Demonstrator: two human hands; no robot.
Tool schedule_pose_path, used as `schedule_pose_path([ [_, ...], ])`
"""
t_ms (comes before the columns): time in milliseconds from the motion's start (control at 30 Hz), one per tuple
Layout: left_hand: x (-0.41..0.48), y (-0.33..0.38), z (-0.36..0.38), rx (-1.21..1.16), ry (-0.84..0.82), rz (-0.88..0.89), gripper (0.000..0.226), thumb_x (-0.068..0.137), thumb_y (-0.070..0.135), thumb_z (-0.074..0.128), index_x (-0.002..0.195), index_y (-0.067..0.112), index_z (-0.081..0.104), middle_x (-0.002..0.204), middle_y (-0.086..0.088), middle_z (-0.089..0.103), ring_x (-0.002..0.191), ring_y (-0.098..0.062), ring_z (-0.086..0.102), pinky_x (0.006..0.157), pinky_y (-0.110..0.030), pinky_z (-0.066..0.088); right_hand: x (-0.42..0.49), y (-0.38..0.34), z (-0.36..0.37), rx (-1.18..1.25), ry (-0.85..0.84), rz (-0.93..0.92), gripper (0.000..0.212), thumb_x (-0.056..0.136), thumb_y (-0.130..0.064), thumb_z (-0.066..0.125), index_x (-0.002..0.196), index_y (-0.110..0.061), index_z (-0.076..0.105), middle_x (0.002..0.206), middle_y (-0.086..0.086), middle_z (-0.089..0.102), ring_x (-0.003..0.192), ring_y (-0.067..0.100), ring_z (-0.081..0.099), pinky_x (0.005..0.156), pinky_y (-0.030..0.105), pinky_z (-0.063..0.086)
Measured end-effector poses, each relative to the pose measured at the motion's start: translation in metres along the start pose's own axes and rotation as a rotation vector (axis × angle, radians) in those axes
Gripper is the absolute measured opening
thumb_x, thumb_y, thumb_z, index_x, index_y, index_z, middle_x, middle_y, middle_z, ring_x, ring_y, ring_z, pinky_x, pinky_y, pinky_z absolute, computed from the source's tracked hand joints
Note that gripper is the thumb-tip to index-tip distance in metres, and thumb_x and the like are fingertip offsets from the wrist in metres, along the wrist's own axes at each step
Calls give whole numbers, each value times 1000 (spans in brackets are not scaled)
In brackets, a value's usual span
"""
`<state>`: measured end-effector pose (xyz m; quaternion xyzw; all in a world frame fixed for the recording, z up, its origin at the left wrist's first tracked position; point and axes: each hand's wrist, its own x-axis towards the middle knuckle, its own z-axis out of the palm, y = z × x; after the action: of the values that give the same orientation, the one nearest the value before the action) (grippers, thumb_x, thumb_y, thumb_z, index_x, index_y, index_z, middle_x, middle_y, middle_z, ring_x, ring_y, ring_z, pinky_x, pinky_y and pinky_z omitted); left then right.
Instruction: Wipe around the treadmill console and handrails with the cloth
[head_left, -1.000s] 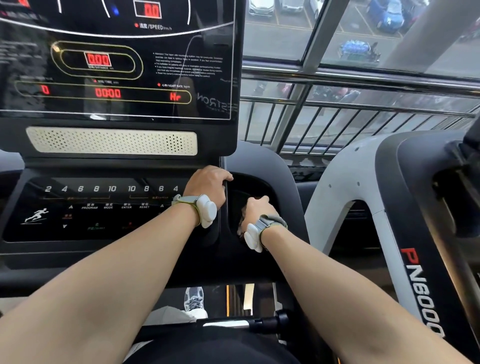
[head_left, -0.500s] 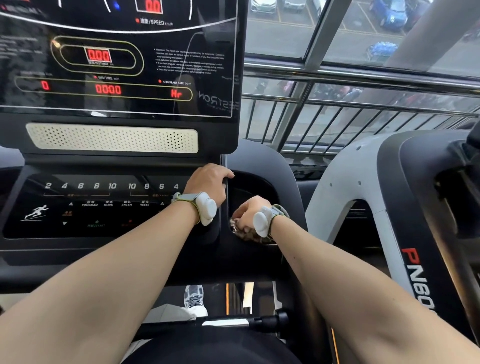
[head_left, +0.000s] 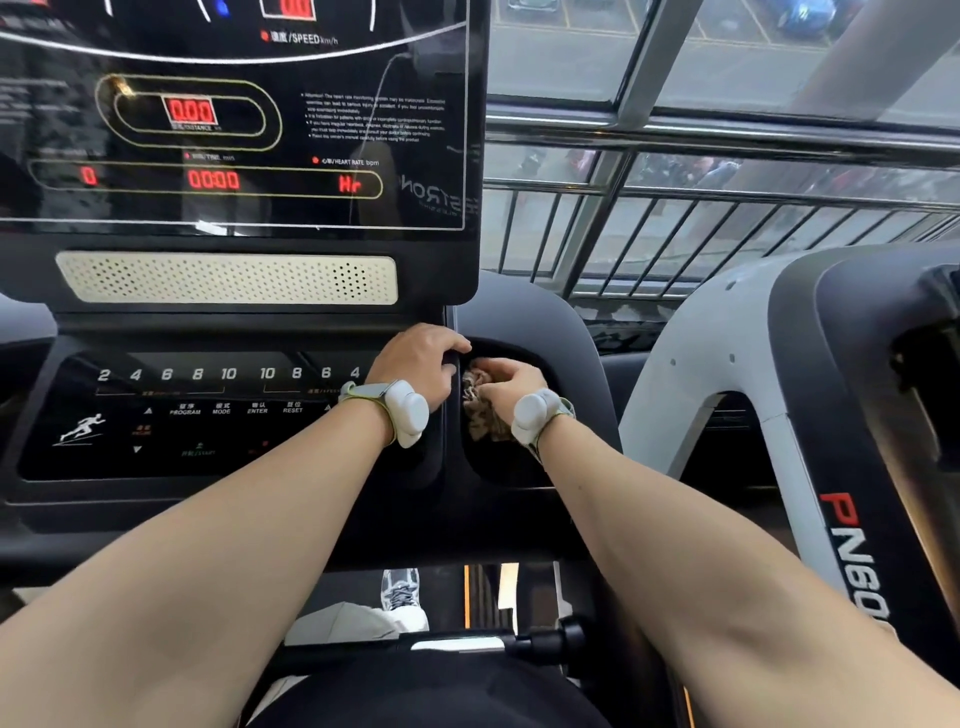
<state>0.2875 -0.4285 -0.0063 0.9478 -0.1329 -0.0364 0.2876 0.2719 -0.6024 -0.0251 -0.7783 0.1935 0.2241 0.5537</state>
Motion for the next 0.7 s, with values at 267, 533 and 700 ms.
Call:
schedule_pose_path([
  [267,-9,8,-10,-106,20,-15,43,88,-5,51,116,19,74,126,6,70,122,-14,62,106,-27,46,-32,5,3,119,-37,-33,32,72,-6,74,96,-27,80,86,-2,76,86,17,74,88,37,63],
  [533,-32,16,-25,-152,119,-6,48,85,-9,47,113,19,74,122,4,71,116,-15,64,103,-32,51,-73,2,7,7,-111,-91,38,75,-1,73,100,-29,80,85,-4,75,82,14,75,72,25,60],
  [700,-59,23,-36,-145,141,9,35,89,1,55,112,17,75,112,1,73,105,-16,66,96,-30,52,-99,15,15,-8,-24,-82,35,76,-4,75,100,-28,78,83,-6,72,77,11,73,64,24,59],
])
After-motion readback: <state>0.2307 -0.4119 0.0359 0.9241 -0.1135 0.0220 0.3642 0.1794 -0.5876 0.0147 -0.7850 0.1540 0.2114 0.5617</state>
